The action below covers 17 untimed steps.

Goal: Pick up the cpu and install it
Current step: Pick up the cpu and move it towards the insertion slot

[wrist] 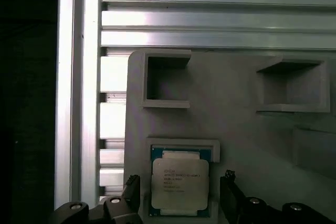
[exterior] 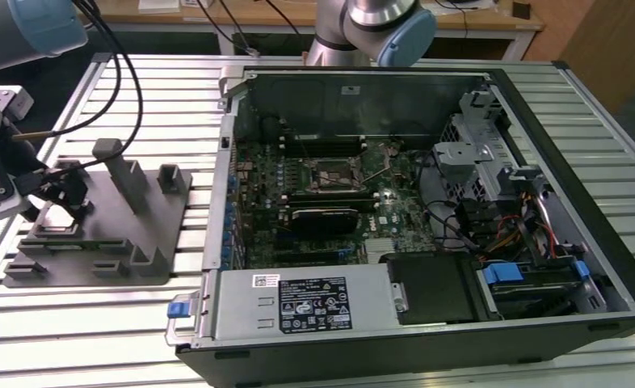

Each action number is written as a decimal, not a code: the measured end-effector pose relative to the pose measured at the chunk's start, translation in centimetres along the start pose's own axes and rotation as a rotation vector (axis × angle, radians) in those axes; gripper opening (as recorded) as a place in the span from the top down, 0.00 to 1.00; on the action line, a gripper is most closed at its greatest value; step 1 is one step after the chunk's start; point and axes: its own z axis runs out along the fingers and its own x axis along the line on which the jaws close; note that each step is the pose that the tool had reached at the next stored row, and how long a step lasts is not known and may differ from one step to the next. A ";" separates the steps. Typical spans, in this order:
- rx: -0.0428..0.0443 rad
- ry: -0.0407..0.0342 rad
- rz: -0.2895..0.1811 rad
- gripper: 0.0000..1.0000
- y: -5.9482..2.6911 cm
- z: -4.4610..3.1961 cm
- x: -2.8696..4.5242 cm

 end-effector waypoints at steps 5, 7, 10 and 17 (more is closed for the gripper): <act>-0.0003 0.0002 -0.008 0.29 0.05 0.46 0.06; -0.0003 0.0004 -0.009 0.29 0.06 0.58 0.09; -0.0004 0.0002 -0.009 0.29 0.06 0.67 0.13; -0.0003 0.0004 -0.009 0.29 0.05 0.85 0.18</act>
